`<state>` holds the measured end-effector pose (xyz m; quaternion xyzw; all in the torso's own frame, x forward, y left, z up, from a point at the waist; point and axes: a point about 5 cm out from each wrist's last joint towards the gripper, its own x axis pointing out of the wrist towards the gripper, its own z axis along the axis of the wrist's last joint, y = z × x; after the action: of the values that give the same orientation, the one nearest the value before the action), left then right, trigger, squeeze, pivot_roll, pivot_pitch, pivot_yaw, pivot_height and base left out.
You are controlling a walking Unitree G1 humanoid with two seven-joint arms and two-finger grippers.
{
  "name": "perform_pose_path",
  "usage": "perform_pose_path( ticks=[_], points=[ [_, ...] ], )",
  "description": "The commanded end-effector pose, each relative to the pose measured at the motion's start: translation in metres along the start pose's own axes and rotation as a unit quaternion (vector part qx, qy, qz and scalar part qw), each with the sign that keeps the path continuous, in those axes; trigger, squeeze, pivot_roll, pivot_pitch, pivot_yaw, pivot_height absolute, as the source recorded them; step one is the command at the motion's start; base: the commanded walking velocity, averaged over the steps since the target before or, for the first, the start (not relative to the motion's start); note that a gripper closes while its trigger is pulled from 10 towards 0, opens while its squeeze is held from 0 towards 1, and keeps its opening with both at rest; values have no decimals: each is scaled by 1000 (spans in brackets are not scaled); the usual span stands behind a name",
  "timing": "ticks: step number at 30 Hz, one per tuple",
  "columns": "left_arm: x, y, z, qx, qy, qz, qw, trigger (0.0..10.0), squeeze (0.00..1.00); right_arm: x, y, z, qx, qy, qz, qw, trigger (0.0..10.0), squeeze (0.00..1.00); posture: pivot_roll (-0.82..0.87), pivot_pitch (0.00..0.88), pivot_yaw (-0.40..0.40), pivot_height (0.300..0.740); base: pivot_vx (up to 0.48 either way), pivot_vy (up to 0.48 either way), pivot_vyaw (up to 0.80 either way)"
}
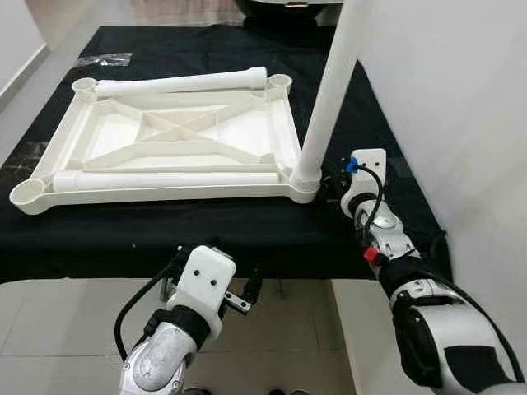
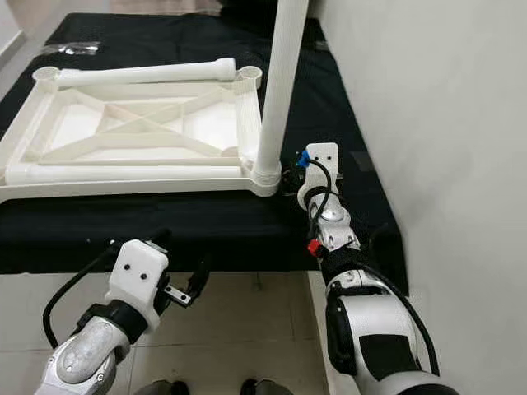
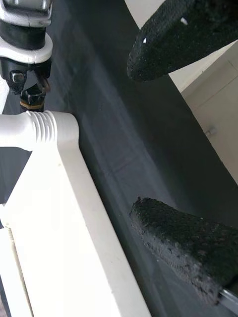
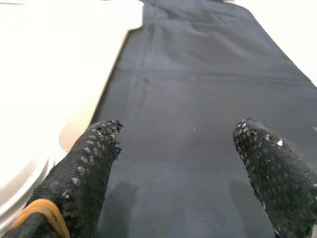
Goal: Building children table
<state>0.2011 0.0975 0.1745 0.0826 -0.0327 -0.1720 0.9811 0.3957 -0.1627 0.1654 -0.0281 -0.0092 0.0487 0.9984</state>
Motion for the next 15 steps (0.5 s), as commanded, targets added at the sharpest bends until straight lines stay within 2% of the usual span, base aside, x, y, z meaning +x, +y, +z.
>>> perform_pose_path(
  ticks=[1,3,7,15],
  points=[
    [2,2,-5,1,12,0,1000,10000,0,-2,26,1,0,-20,64,998,10000,0,143,198,-87,740,0,0,0],
    [3,3,-4,3,10,1,1000,10000,0,-4,36,6,-5,-38,82,996,10000,0,143,198,-87,740,0,0,0],
    [5,4,-4,4,8,3,1000,10000,0,-2,38,12,2,-48,76,996,10000,0,141,191,-85,740,0,0,0],
    [5,4,-4,6,8,2,1000,10000,0,6,22,22,-26,-41,20,999,10000,0,146,183,-90,740,0,0,0]
  ],
)
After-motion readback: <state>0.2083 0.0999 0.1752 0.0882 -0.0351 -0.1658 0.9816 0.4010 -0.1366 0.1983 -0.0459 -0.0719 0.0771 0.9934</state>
